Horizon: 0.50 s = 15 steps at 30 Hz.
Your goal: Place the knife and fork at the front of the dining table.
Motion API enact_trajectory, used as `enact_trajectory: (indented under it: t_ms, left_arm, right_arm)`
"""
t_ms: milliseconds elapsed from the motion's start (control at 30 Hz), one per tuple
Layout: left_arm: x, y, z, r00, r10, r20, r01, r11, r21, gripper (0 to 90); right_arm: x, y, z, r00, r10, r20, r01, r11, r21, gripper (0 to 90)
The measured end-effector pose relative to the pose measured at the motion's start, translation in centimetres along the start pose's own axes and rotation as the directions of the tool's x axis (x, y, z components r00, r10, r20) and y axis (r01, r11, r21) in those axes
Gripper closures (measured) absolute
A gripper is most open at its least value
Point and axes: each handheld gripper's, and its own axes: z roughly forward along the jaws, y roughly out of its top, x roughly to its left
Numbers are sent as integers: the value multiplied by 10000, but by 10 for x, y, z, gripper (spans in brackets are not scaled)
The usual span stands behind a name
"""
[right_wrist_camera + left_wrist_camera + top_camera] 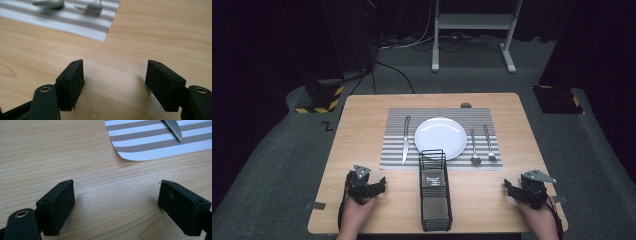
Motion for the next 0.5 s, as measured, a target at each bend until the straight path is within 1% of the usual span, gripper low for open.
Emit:
enact_trajectory:
  t_ms: [67, 100, 200, 267, 500]
  left_arm:
    - [0, 0, 0, 10000, -5, 0, 5, 10000, 1, 140]
    - [0, 0, 0, 10000, -5, 2, 5, 10000, -4, 140]
    - [0, 0, 0, 10000, -5, 5, 5, 10000, 1, 140]
    - [0, 0, 0, 10000, -5, 4, 5, 10000, 3, 140]
    - [0, 0, 0, 10000, -6, -29, 6, 10000, 3, 140]
  right_arm:
    - [-2, -1, -1, 9998, 83, -173, -81, 9999, 97, 242]
    - [-1, -1, -1, 9998, 55, -179, -53, 9999, 132, 228]
    - [2, -1, 0, 9996, -37, -273, 41, 9999, 157, 221]
    - [5, 0, 1, 9992, -138, -370, 146, 9996, 225, 169]
    - [6, 0, 2, 9990, -180, -406, 190, 9995, 256, 160]
